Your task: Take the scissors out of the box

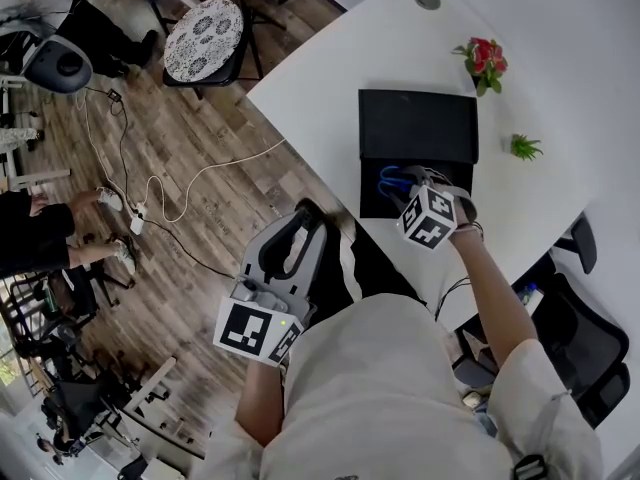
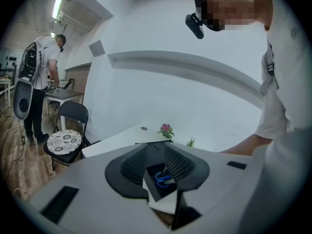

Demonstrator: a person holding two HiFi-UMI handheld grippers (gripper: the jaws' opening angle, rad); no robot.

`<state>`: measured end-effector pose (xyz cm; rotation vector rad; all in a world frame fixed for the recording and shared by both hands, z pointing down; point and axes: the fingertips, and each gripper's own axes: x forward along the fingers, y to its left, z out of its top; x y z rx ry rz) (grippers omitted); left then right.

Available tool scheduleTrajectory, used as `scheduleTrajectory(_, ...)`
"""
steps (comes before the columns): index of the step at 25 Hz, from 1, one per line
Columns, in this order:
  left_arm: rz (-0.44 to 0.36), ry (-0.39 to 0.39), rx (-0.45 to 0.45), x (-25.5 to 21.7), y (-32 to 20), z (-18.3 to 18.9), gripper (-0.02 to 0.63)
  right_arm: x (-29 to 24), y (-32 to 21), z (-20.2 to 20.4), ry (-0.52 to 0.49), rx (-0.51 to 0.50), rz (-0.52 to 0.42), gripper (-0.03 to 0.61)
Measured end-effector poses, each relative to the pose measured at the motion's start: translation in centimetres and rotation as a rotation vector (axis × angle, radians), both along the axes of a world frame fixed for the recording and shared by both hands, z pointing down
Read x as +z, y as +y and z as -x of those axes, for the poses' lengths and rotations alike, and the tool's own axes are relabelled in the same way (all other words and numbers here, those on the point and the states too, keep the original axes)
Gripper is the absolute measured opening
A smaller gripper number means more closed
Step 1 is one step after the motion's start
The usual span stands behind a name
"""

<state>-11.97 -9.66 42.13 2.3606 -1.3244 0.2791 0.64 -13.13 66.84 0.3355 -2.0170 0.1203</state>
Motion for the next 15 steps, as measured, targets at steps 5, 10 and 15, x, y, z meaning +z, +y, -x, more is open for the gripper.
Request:
scheduleTrajectory(5,-0.001,-0.001,-0.002,0.06,-0.22,0.26,0.117,0.29,0.17,-0.07,0.025,-0.026,0.011,0.109)
scheduleTrajectory(10,-0.001,0.000,-0.003,0.15,-0.26,0.60,0.117,0.44,0.26,0.01,0.038,-0.037,0.018,0.101)
scheduleTrajectory(15,-0.002,-0.002,-0.005,0.07,-0.07,0.80,0.115,0.42,0.34,-0.01,0.044,-0.049,0.001,0.095)
